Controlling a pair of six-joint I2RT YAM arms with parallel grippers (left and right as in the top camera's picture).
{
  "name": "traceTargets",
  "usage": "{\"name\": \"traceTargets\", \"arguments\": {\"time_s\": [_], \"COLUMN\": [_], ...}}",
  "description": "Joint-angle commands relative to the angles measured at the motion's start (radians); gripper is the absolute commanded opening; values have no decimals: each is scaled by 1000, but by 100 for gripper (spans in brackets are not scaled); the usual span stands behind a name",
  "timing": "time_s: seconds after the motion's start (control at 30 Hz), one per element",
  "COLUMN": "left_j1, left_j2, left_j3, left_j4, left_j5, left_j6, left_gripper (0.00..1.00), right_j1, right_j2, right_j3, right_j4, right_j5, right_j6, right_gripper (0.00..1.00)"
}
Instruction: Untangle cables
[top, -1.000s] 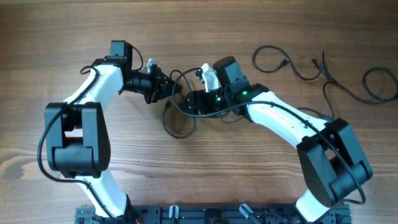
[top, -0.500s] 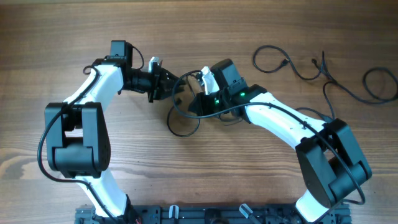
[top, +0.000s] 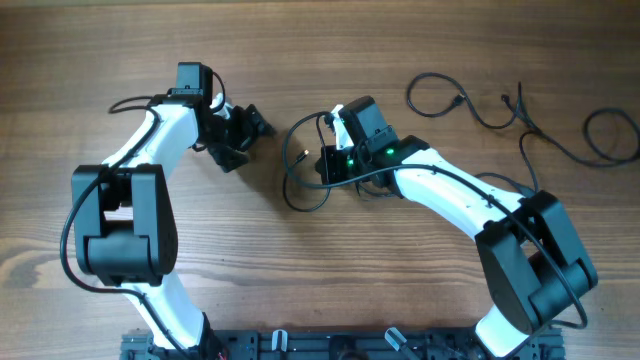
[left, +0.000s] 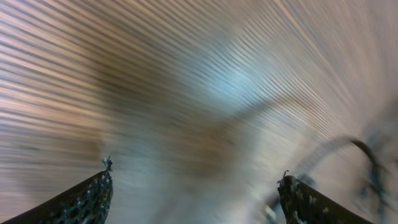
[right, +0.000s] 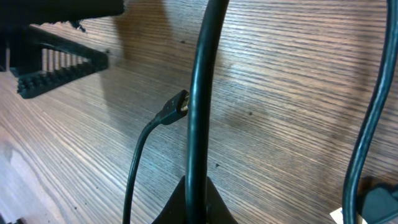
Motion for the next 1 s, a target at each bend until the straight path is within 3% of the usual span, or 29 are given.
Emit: {"name": "traceTargets", "arguments": {"time_s": [0.0,0.27,0.47,0.63,0.97], "left_j1": [2,2,2,2,2], "left_j2": [11,11,11,11,11], "left_j3": [0,0,0,0,0], "left_j4": [18,47,48,48,48], "left_j5": [-199,-199,-198,-198,-198], "left_j6": [8,8,8,8,8], "left_gripper": [94,98,98,98,100], "right_j1": [2,0,0,-32,-252], "right_j2": [9,-123,-235,-222,-49], "right_j3": [12,185,245,227,224], "right_j4": [10,-105,-133,-130,-123], "right_j5": [31,85,496,898,908], "right_j6": [-19,-145,-237,-259,-249], "right_gripper": [4,5,4,4,4]}}
